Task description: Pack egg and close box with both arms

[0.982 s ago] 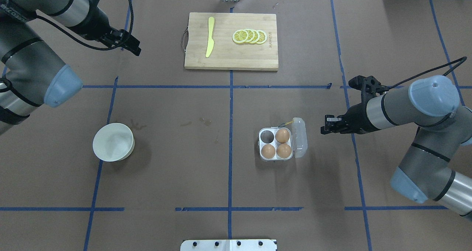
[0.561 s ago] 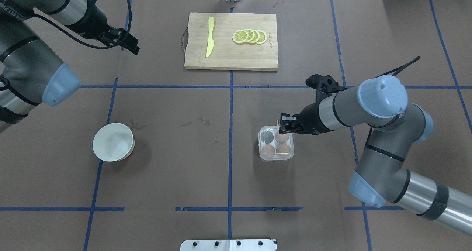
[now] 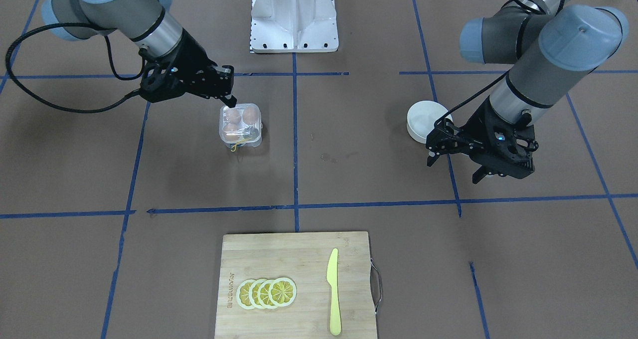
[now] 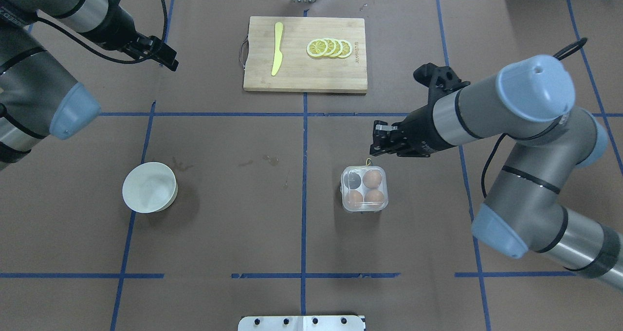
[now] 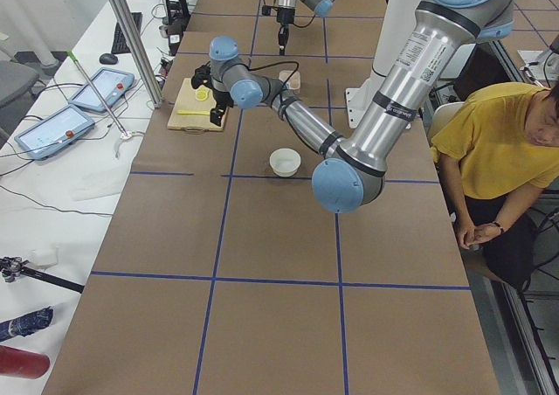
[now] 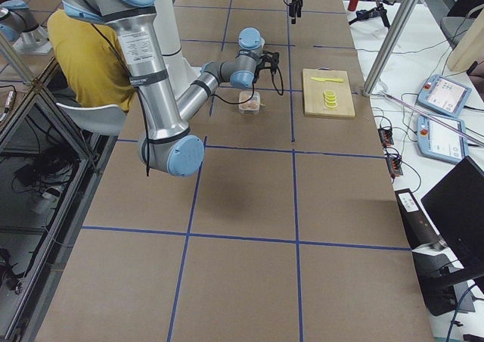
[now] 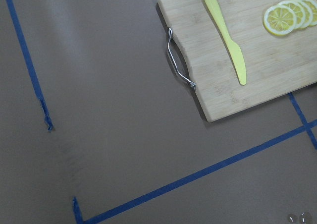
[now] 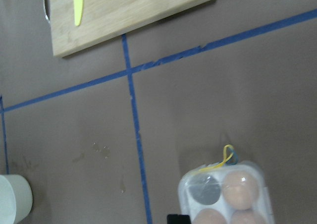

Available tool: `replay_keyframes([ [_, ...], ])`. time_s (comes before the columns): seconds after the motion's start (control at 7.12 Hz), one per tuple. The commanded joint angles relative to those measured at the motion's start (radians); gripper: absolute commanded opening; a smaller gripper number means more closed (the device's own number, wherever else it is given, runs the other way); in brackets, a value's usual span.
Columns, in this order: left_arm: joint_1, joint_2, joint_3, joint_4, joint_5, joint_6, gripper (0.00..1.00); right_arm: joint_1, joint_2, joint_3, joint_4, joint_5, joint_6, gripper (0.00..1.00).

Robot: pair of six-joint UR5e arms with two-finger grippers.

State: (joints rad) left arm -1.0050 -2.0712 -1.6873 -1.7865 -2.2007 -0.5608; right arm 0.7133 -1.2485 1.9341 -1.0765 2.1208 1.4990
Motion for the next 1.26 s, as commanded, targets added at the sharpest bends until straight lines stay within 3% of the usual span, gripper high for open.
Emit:
replay_keyframes([
  [0.0,-0.079,0.084,-0.008,-0.001,-0.002,0.141,0.98,0.188,-0.131,0.008,0.0,0.086,-0.061,0.99],
  [0.28,-0.208,0.202,0.001,0.001,-0.008,0.345,0.99,0.398,-0.289,-0.03,-0.026,0.154,-0.461,1.0],
  [0.42,-0.296,0.271,0.006,0.003,-0.008,0.501,0.99,0.517,-0.293,-0.085,-0.104,0.215,-0.658,1.0],
  [0.84,-0.512,0.276,0.142,0.021,0.003,0.771,0.99,0.743,-0.24,-0.207,-0.442,0.19,-1.304,1.0],
  [1.12,-0.558,0.255,0.135,0.306,0.0,0.895,1.0,0.782,-0.148,-0.236,-0.676,0.125,-1.544,1.0],
])
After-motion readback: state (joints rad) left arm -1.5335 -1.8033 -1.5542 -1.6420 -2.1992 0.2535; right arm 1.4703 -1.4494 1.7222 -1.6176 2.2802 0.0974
